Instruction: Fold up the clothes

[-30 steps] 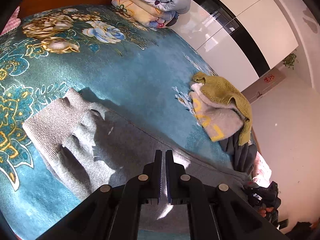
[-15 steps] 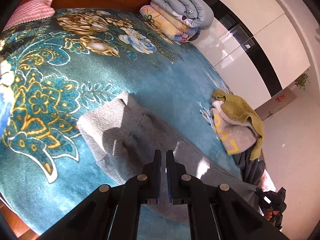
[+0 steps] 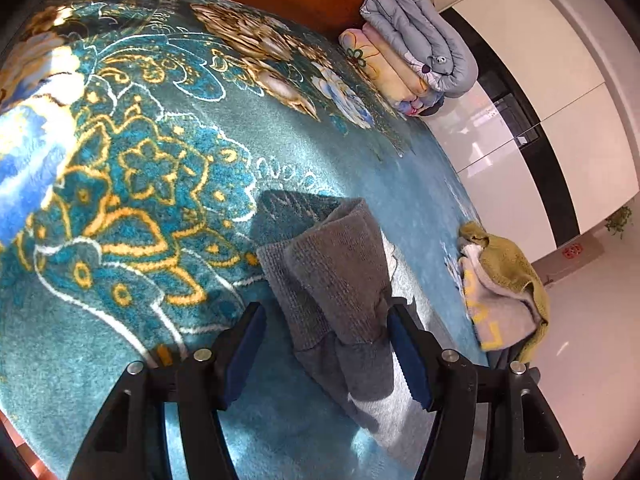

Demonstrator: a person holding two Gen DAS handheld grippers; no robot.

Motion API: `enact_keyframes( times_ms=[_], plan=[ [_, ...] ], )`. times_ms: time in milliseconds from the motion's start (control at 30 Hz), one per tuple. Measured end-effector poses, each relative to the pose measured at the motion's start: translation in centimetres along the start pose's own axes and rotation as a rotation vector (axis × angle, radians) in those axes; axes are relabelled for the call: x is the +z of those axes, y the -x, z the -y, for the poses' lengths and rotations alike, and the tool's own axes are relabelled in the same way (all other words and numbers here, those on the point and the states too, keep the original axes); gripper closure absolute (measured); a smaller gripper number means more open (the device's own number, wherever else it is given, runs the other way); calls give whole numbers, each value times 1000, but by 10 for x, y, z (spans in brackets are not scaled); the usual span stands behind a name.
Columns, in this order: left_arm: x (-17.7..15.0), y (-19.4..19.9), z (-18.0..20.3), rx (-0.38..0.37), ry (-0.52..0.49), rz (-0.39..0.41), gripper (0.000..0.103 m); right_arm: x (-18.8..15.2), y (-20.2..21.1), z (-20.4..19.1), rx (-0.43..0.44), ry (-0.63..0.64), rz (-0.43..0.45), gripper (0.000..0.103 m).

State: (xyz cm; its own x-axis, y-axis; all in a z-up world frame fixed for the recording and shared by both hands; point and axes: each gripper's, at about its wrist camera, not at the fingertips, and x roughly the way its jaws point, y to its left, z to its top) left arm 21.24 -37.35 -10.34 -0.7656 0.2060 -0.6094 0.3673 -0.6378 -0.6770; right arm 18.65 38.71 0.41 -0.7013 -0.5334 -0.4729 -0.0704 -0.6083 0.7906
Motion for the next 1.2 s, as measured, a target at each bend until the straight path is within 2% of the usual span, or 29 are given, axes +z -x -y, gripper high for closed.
enact_keyframes(
  times_ms=[67, 100, 167, 233, 300, 333, 400, 433, 500, 533, 600, 700, 733, 933, 1133, 1200],
  plan=[
    [4, -5, 0, 22, 14, 35, 48, -3, 13, 5, -1, -8, 19, 44],
    [5, -9, 0, 49, 28, 35, 72, -5, 18, 8, -5, -12, 24, 44],
    [5, -16, 1, 60, 61, 27, 86, -8, 23, 13, -11, -23, 30, 44],
    [11, -8, 17, 73, 41, 50, 88, -12, 23, 18, -6, -41, 28, 44],
    [28, 27, 37, -21, 6, 128, 89, -17, 25, 20, 5, -43, 10, 44],
    [39, 45, 48, -35, -29, 169, 91, -20, 24, 21, 10, -40, 0, 44],
    [55, 63, 64, -6, -124, 192, 91, -26, 23, 21, 14, -15, -16, 44],
    [60, 61, 66, 40, -156, 187, 90, -29, 20, 21, 12, -1, -27, 44],
    [63, 42, 55, 128, -152, 150, 90, -34, 9, 29, -19, -4, -52, 44],
    [62, 31, 43, 157, -117, 117, 90, -36, 2, 37, -41, -30, -60, 44],
    [53, 16, 20, 167, -4, 54, 91, -39, -6, 55, -56, -102, -71, 44],
    [43, 22, 24, 185, 1, 79, 91, -42, -8, 71, -36, -177, -73, 44],
    [42, 27, 36, 178, -24, 94, 91, -41, -4, 71, -24, -180, -69, 44],
    [2, 64, 169, 133, -386, 231, 91, -37, 13, 58, 32, -129, -11, 44],
    [-104, 10, 273, 146, -750, 128, 90, -52, -1, 63, 65, -148, -51, 44],
    [-140, -8, 294, 131, -812, 75, 90, -56, -2, 67, 67, -170, -62, 44]
  ],
)
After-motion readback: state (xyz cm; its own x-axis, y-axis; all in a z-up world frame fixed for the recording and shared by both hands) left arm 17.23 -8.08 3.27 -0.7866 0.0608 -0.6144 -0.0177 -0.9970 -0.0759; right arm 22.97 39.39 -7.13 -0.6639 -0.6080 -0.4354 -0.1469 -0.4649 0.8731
